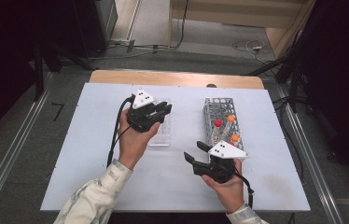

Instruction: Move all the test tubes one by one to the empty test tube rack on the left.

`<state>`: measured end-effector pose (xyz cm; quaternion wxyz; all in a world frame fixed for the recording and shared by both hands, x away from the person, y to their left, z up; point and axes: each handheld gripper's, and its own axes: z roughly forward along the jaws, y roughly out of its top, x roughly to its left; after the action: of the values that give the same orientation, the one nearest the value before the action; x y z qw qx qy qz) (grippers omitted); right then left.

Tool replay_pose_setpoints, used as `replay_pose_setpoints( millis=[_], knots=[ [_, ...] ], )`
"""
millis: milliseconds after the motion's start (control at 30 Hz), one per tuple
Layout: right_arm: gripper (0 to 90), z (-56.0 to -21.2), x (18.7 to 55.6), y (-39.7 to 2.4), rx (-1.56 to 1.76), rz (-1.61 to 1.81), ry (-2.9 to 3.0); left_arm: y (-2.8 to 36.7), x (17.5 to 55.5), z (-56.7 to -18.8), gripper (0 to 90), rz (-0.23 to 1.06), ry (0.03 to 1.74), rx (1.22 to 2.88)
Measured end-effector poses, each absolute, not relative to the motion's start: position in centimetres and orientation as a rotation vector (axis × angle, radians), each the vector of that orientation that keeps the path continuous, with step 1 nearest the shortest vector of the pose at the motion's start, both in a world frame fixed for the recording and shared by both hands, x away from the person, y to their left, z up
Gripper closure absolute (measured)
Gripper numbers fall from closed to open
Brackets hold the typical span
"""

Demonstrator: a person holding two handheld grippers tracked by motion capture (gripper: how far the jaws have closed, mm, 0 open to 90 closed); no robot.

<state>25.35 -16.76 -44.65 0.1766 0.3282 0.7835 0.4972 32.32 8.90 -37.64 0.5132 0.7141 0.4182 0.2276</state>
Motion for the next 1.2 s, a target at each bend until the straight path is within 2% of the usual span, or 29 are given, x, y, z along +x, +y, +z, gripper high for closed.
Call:
replay_pose_setpoints(
  millis=[467,1067,1200],
  knots=[
    [31.6,-44.7,25.3,-16.9,0.940,1.416,2.216,8.3,32.8,-38.9,77.1,0.616,1.013,1.779],
    [31.2,-44.8,25.2,-16.8,0.936,1.416,2.222,7.6,33.3,-42.7,76.8,0.597,1.059,1.839],
    [31.0,-44.7,25.1,-16.9,0.930,1.422,2.219,7.6,33.2,-42.6,71.6,0.589,1.050,1.822]
  ],
)
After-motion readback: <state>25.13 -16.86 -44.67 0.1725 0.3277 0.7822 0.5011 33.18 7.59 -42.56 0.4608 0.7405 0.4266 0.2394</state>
